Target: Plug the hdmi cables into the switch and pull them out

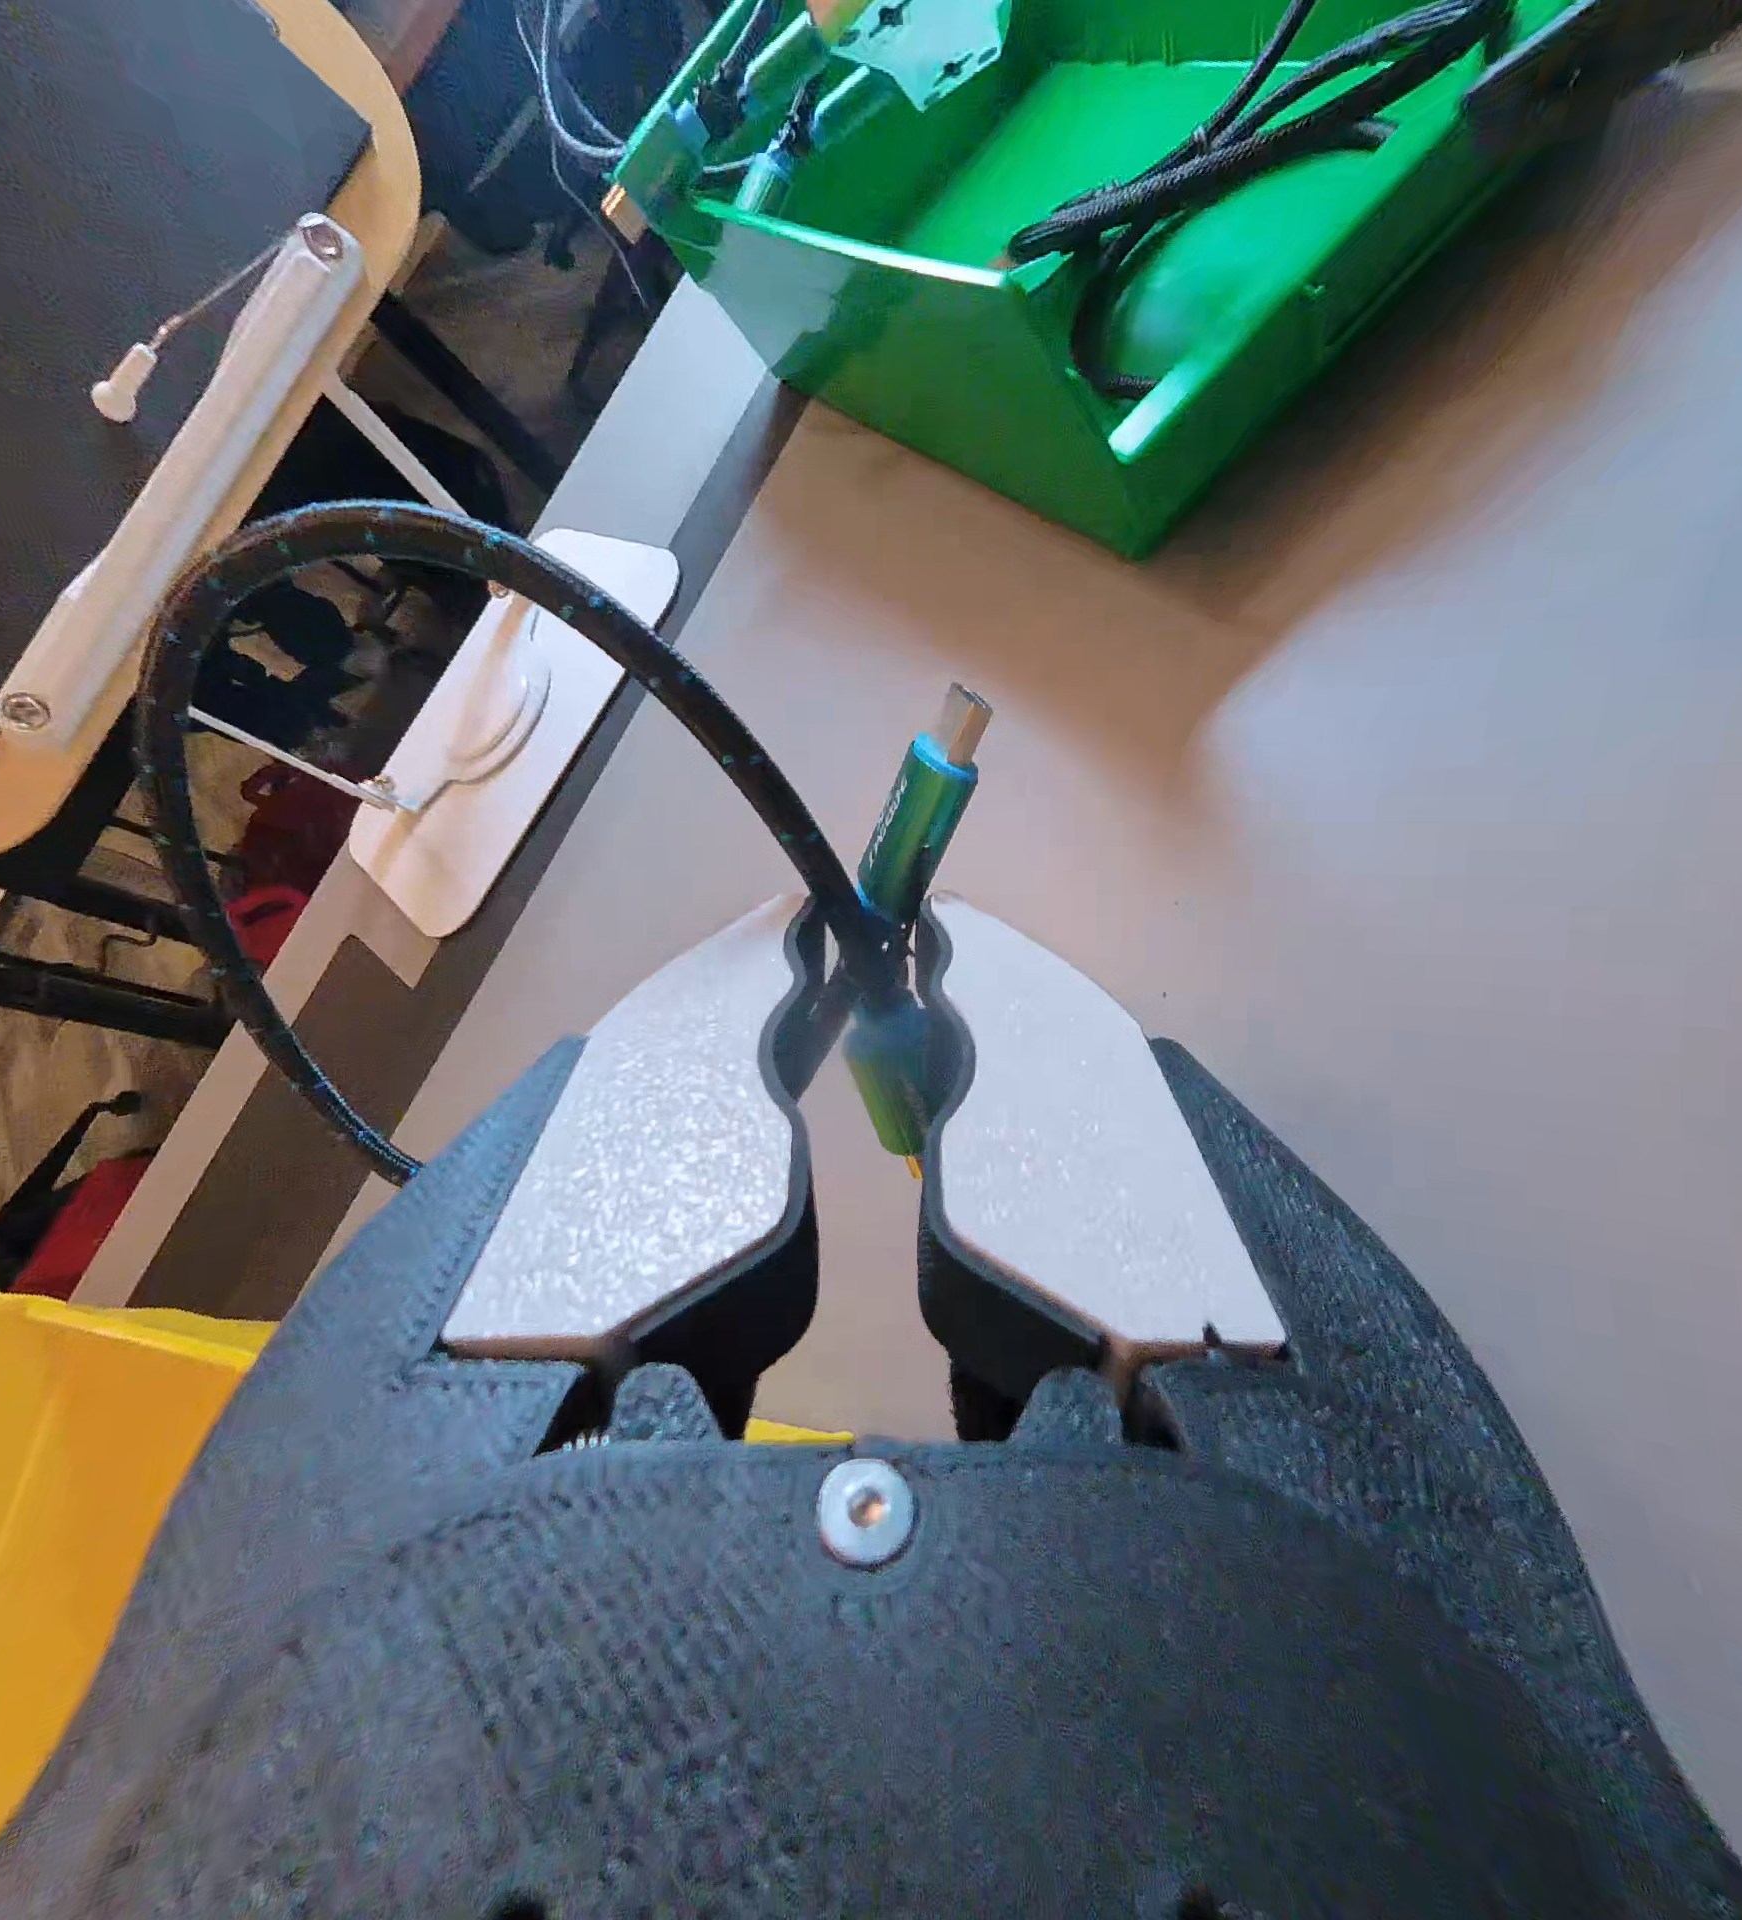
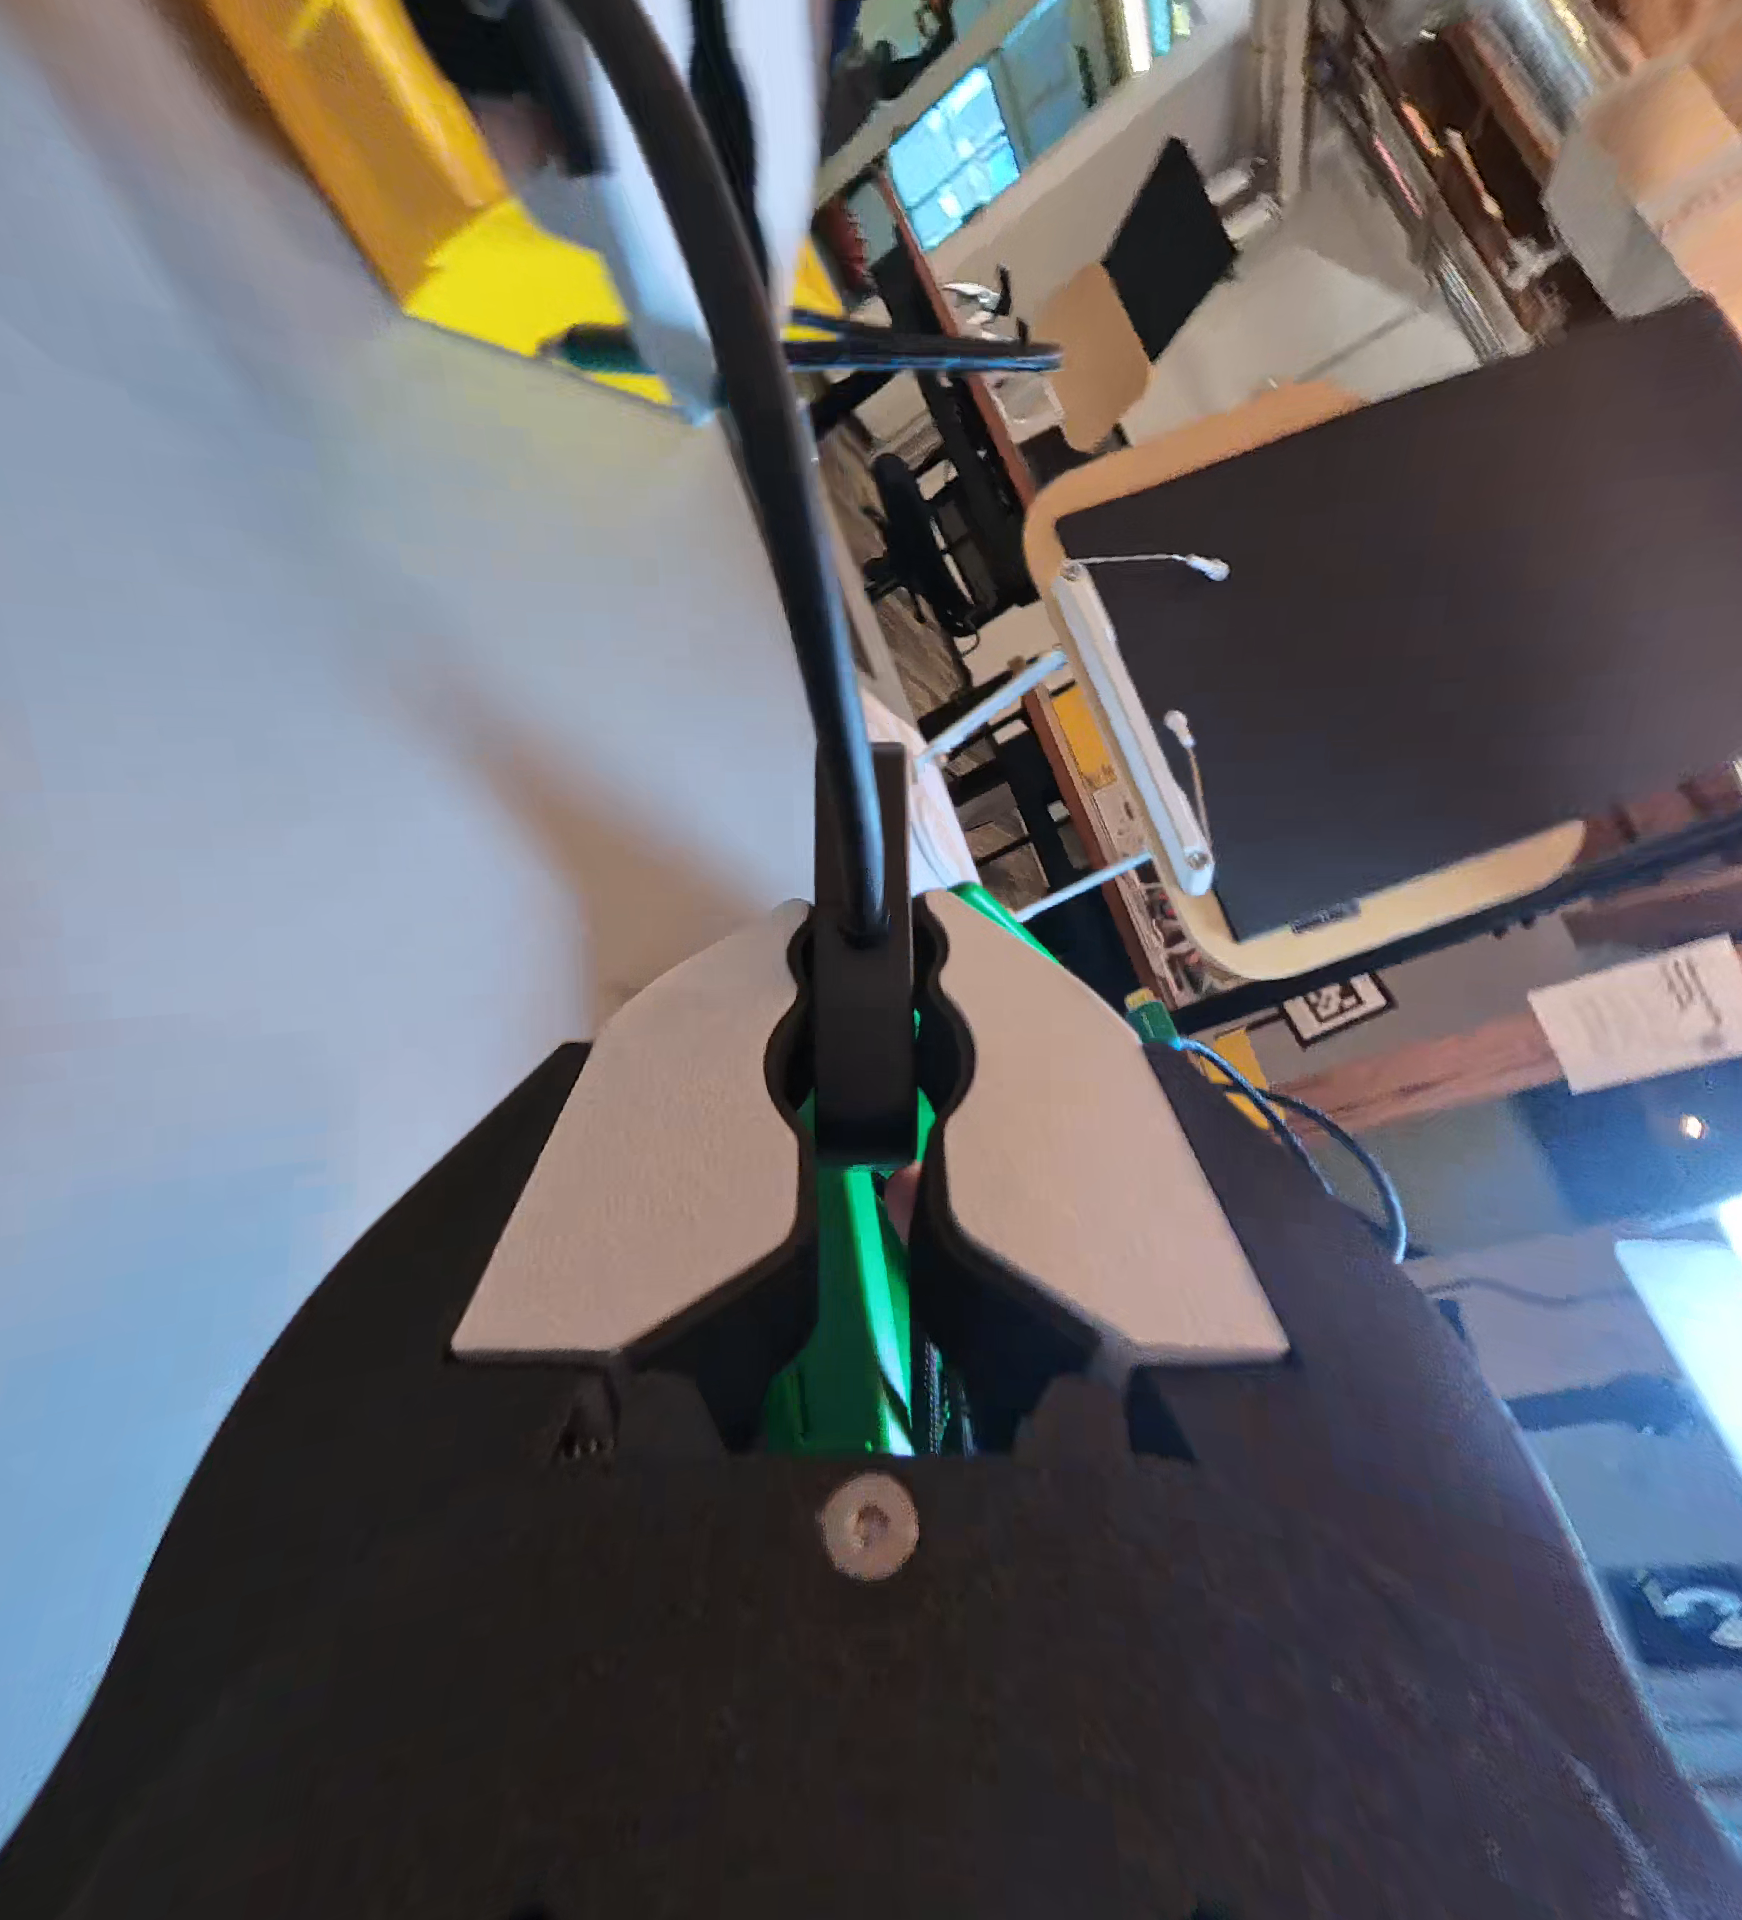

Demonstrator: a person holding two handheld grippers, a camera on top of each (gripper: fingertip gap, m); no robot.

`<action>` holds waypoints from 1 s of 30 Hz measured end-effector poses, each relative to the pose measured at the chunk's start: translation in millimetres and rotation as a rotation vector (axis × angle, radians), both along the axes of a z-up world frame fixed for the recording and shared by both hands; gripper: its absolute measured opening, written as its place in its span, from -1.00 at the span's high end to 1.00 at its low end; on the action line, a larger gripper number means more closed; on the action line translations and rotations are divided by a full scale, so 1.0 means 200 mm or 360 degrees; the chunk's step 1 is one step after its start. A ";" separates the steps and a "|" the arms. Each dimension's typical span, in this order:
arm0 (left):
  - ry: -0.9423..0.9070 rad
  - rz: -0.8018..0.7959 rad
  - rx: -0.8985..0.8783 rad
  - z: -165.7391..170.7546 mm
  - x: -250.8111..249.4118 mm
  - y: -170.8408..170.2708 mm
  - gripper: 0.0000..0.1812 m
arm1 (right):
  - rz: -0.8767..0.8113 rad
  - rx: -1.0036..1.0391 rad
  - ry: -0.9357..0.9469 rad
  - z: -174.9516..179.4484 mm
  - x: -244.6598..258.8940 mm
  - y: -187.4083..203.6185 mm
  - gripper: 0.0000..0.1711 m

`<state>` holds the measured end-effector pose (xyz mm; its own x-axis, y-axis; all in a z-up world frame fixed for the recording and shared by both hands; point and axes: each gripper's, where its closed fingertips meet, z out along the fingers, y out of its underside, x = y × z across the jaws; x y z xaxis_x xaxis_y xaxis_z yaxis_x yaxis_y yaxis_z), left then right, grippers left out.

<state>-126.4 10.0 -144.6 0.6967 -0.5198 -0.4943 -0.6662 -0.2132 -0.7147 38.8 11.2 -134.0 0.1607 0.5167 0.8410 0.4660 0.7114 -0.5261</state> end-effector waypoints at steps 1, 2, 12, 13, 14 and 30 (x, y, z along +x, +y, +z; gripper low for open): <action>0.0005 -0.0015 0.0025 0.02 0.02 -0.03 0.81 | 0.0014 0.0035 -0.0065 -0.03 -0.02 -0.02 0.83; 0.0028 -0.0037 0.0052 0.03 0.05 -0.06 0.81 | 0.0033 0.0068 -0.0126 -0.06 -0.04 -0.03 0.83; 0.0312 -0.0263 -0.0175 -0.25 0.29 -0.20 0.82 | 0.0278 0.0013 -0.0348 -0.26 -0.24 -0.26 0.83; 0.0321 -0.0260 -0.0181 -0.26 0.30 -0.21 0.83 | 0.0284 -0.0033 -0.0338 -0.26 -0.25 -0.26 0.83; 0.0335 -0.0254 -0.0189 -0.27 0.30 -0.21 0.83 | 0.0291 -0.0086 -0.0321 -0.26 -0.25 -0.26 0.84; 0.0369 -0.0144 -0.0530 -0.36 0.32 -0.27 0.84 | 0.0301 -0.0172 -0.0432 -0.33 -0.28 -0.29 0.84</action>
<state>-62.8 -44.5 -216.7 0.5305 -0.7321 -0.4272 -0.8282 -0.3405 -0.4451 -16.5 -45.8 -199.5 -0.1686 0.6043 0.7787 0.4643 0.7456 -0.4781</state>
